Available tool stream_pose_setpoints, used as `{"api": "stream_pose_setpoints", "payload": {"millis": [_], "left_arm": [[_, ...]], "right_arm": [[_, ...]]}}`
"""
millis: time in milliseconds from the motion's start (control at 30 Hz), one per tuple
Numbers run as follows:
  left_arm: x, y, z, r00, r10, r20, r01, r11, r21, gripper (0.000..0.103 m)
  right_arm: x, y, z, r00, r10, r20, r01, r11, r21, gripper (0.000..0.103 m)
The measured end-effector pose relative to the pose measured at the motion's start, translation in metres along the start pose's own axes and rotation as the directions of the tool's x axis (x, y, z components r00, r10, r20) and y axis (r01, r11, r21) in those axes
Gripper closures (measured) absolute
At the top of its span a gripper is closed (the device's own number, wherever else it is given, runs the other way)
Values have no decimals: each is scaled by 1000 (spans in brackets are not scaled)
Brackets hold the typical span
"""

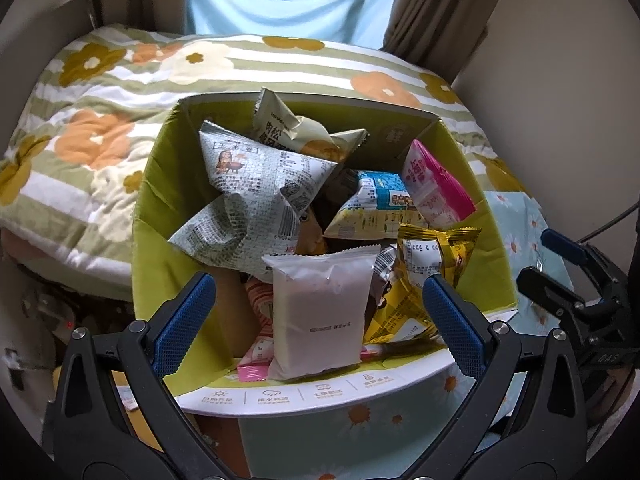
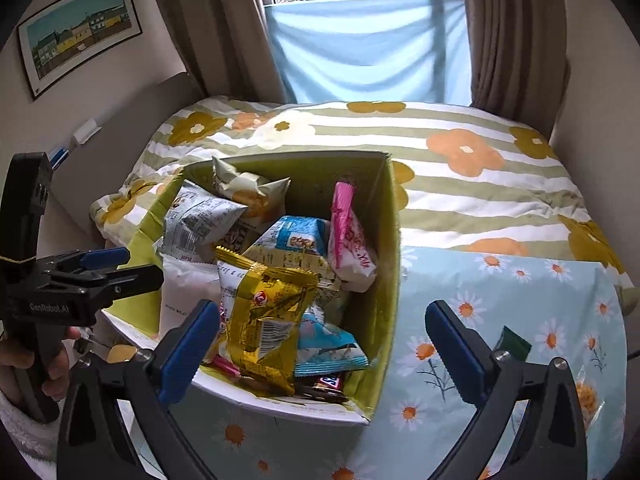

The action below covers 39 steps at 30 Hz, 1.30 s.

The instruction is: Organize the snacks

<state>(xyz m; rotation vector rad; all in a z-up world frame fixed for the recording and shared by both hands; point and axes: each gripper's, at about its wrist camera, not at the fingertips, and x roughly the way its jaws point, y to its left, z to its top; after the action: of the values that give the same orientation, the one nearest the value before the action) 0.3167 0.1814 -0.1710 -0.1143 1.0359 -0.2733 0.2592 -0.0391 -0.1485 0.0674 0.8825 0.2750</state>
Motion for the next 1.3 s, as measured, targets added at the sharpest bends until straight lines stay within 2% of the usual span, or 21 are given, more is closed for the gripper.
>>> {"api": "stream_pose_setpoints", "payload": {"millis": [267, 500, 600, 867, 967, 1100, 1300], "left_arm": [[-12, -41, 6, 999, 18, 37, -20, 998, 55, 0], [-9, -118, 10, 997, -41, 60, 35, 995, 97, 0], [-1, -156, 8, 994, -95, 49, 89, 991, 104, 0], [39, -258, -4, 992, -130, 7, 127, 977, 169, 0], [60, -283, -10, 992, -122, -25, 125, 976, 179, 0], [93, -308, -22, 991, -100, -87, 115, 975, 189, 0], [141, -319, -38, 982, -54, -182, 95, 971, 221, 1]], "right_arm": [[-39, -33, -4, 998, -34, 48, 33, 999, 32, 1], [-83, -92, -21, 992, -102, 70, 99, 994, 51, 1], [-99, -124, -29, 993, -102, 63, 98, 993, 60, 1], [-125, -205, -51, 986, -168, 12, 167, 985, 39, 1], [-129, -232, -61, 985, -171, -16, 171, 985, 35, 1], [-119, -258, -77, 978, -191, -89, 192, 981, 3, 1], [-91, -283, -101, 961, -185, -204, 186, 982, -18, 1]]}}
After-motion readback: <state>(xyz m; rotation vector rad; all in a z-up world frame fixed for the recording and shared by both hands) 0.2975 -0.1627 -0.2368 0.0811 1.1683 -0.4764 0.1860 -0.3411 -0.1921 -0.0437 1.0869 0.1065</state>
